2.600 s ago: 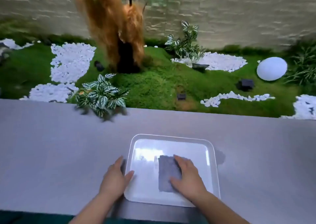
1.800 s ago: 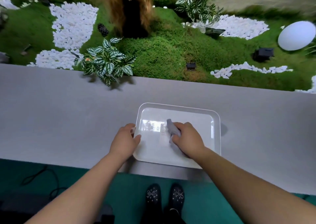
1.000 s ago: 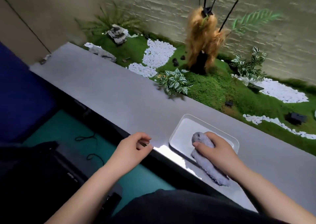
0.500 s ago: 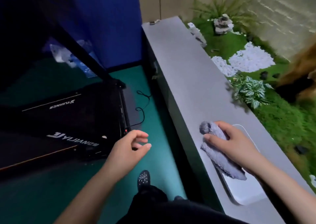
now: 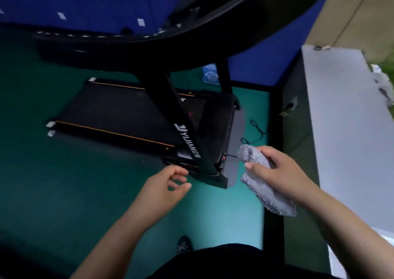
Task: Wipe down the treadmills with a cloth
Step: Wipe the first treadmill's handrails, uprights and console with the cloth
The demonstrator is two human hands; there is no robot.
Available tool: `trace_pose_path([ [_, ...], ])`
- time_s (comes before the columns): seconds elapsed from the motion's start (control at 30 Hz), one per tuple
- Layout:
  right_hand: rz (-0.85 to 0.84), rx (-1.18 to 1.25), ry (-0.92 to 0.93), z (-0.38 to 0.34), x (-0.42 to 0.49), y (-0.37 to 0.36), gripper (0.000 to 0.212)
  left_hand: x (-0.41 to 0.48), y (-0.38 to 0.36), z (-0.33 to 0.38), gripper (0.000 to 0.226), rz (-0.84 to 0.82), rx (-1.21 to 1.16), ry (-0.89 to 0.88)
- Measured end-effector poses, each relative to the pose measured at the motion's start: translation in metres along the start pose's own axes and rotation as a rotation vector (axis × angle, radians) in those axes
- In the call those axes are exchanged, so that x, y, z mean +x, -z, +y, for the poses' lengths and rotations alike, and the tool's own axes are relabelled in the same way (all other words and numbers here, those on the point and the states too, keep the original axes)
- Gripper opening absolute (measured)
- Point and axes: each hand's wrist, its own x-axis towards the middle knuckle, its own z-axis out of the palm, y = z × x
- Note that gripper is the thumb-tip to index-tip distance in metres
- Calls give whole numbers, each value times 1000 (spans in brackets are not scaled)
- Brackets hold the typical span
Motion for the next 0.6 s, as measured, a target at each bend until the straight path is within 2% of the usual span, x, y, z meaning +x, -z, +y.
trace_pose_path([
  [0.23,-140,-19,34,-63,54,-116,11,-1,108,-86,25,230,-28,107],
  [0.6,-344,-98,62,-137,146,-215,16,32,205,-164,23,384,-120,237],
])
